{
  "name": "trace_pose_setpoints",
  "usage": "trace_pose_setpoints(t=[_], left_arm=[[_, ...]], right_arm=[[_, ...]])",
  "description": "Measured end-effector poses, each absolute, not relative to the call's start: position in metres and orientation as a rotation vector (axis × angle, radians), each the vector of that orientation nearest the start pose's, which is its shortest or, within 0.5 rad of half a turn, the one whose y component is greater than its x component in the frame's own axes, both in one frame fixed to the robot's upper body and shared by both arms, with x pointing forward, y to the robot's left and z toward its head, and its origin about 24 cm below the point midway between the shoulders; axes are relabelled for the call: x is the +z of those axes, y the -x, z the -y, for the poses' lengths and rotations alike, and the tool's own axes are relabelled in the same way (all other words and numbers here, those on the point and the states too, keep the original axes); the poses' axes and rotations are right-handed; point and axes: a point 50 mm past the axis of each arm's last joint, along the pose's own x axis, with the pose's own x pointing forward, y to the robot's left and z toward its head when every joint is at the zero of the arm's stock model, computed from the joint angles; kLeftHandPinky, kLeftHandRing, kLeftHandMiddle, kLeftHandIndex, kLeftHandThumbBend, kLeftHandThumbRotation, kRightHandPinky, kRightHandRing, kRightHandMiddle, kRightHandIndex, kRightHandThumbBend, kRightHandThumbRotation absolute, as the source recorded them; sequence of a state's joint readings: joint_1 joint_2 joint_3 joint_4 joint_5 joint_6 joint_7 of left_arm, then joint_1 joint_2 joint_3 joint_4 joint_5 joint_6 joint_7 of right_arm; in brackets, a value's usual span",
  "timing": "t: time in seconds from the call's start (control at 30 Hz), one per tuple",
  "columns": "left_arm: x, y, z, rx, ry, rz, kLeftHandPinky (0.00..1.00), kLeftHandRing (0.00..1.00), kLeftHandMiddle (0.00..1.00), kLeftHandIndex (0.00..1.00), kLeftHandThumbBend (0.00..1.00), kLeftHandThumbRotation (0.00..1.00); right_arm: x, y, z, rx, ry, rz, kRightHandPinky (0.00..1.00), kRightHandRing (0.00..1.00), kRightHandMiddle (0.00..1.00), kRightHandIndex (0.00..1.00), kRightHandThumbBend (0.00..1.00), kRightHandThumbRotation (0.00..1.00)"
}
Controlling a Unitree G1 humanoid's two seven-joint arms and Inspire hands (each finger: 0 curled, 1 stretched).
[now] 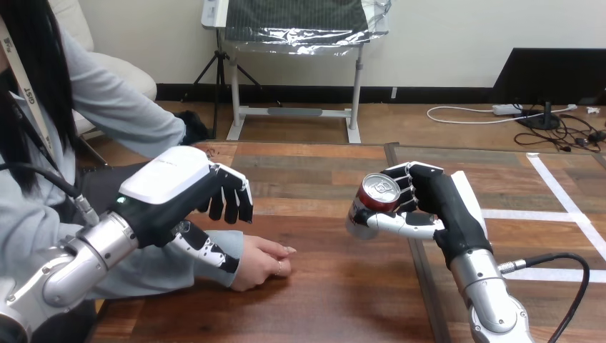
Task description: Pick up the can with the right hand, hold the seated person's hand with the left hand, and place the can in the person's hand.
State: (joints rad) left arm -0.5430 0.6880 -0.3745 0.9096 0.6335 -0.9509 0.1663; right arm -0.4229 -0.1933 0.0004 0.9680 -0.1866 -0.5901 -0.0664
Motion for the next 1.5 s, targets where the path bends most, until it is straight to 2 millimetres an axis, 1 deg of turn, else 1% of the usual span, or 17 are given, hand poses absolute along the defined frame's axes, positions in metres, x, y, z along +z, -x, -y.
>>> trace_pose_setpoints(t=[0.13, 0.33, 0.5, 0.83, 1.13, 1.5], left_arm=[[0.062, -0.304, -0.225, -0.6, -1.198, 0.406, 0.36, 0.4, 0.45, 0.46, 1.0, 0.02], [0.057, -0.301, -0.227, -0.601, -1.2, 0.378, 0.39, 0.42, 0.47, 0.49, 1.0, 0.06], [0.053, -0.299, -0.228, -0.604, -1.199, 0.357, 0.41, 0.44, 0.49, 0.52, 1.0, 0.12], [0.047, -0.295, -0.23, -0.607, -1.197, 0.333, 0.43, 0.47, 0.54, 0.58, 1.0, 0.17], [0.046, -0.295, -0.232, -0.6, -1.201, 0.321, 0.47, 0.52, 0.58, 0.62, 1.0, 0.18], [0.044, -0.296, -0.235, -0.584, -1.214, 0.288, 0.55, 0.62, 0.66, 0.67, 1.0, 0.18]], right_arm=[[0.002, -0.308, 0.179, 0.075, 0.352, 0.045, 0.39, 0.46, 0.54, 0.53, 0.76, 0.0], [0.002, -0.308, 0.179, 0.074, 0.352, 0.046, 0.4, 0.47, 0.55, 0.53, 0.76, 0.0], [0.003, -0.308, 0.18, 0.072, 0.354, 0.047, 0.41, 0.48, 0.55, 0.53, 0.76, 0.0], [0.003, -0.308, 0.182, 0.071, 0.356, 0.048, 0.42, 0.48, 0.55, 0.53, 0.76, 0.0], [0.004, -0.308, 0.182, 0.071, 0.358, 0.053, 0.42, 0.48, 0.54, 0.53, 0.75, 0.0], [0.004, -0.308, 0.182, 0.071, 0.358, 0.055, 0.42, 0.48, 0.53, 0.53, 0.75, 0.0]])
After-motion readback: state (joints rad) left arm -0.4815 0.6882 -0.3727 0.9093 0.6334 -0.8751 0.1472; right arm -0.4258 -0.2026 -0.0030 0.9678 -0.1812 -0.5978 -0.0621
